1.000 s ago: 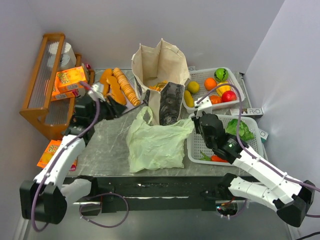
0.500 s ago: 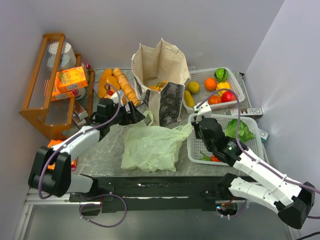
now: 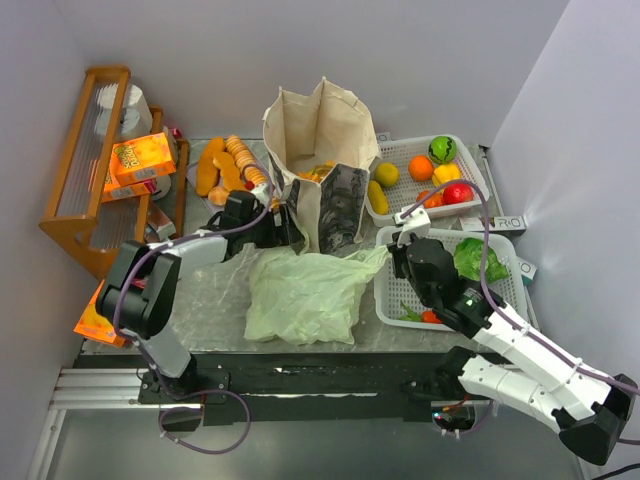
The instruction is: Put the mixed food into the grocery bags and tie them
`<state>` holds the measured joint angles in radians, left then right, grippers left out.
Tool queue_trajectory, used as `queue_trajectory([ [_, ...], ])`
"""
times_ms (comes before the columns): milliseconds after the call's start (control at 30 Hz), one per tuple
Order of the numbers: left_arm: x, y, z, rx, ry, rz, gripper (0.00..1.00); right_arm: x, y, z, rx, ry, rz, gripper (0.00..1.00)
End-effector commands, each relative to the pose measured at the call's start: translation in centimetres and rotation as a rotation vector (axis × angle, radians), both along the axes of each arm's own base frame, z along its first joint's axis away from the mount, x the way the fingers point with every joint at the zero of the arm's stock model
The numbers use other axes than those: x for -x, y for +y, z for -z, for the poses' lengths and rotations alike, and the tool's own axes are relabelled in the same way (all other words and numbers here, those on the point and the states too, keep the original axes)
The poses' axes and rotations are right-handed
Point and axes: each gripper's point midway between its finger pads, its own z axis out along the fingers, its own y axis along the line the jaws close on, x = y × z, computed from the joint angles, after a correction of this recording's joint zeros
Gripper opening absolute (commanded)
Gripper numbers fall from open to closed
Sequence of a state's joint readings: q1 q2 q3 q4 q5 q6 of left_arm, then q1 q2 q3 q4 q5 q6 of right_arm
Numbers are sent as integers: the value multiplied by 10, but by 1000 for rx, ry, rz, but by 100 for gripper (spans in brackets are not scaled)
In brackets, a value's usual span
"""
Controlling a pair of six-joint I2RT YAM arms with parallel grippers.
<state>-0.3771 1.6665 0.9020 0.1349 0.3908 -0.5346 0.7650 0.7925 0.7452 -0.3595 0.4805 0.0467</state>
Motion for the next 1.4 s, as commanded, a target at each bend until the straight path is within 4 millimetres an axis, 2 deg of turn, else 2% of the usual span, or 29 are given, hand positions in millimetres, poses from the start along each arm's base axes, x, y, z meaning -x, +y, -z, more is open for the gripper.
queue_trajectory([
  [0,-2,-19,-1,-14,-22,60,88,-1,-3,-8,-21,-29,15,0],
  [33,0,-23,3,-20,-14,72,87,-1,-3,-9,-23,-33,16,0],
  [133,8,-36,2,14,-11,116,59,-1,-4,-10,-20,-36,18,0],
  [167,9,-38,0,41,-3,114,32,-1,-4,-10,-19,-37,19,0],
  [233,13,-41,-14,84,-35,128,1,-2,-7,-11,-17,-39,31,0],
  [267,13,-38,-21,73,-58,128,1,-1,-8,-11,-11,-38,36,0],
  [300,10,-32,-50,77,-128,110,1,-1,-10,-15,-12,-44,48,0],
  [333,3,-15,-61,38,-157,32,1,-1,-11,-17,-11,-47,50,0],
  [367,0,-4,-79,25,-210,-3,1,-1,-12,-19,-7,-48,50,0],
  [400,4,7,-121,44,-311,-42,1,-1,-13,-25,-15,-61,50,0],
  [433,-1,27,-136,25,-359,-123,1,-1,-13,-28,-14,-70,50,0],
  [467,2,38,-152,27,-392,-160,1,-2,-13,-31,-13,-79,47,0],
  [500,12,50,-177,44,-454,-196,1,-3,-13,-35,-23,-93,53,0],
  [533,12,63,-185,37,-475,-241,1,-5,-14,-38,-24,-104,63,0],
  [567,16,73,-185,16,-466,-269,1,-7,-15,-39,-22,-110,69,0],
  [600,22,83,-199,23,-503,-306,1,-10,-13,-40,-31,-121,76,0],
  [667,27,105,-192,-22,-483,-375,1,-15,-16,-34,-9,-118,108,0],
  [700,32,116,-202,-17,-511,-414,1,-16,-16,-33,-13,-118,123,0],
  [733,35,123,-203,-20,-519,-437,1,-19,-21,-30,-4,-117,155,0],
  [767,39,127,-203,-23,-529,-443,1,-21,-22,-23,5,-104,169,0],
  [800,44,134,-215,-8,-569,-461,1,-23,-22,-19,11,-96,176,0],
  [933,56,146,-230,-33,-613,-474,1,-29,-39,-3,45,-51,263,0],
  [1000,61,144,-232,-67,-635,-424,1,-29,-39,1,49,-27,269,0],
  [1067,66,137,-217,-80,-605,-364,1,-27,-34,8,45,0,237,0],
  [1100,72,123,-212,-48,-593,-280,1,-25,-27,11,33,15,201,0],
  [1200,83,102,-200,10,-591,-158,1,-18,-16,23,30,51,123,0],
  [1267,93,88,-200,57,-617,-65,1,-13,-10,23,31,66,79,8],
  [1300,98,85,-203,69,-637,-39,1,-9,-8,25,38,83,59,28],
  [1367,106,78,-203,94,-654,20,1,-3,-2,15,12,68,12,55],
])
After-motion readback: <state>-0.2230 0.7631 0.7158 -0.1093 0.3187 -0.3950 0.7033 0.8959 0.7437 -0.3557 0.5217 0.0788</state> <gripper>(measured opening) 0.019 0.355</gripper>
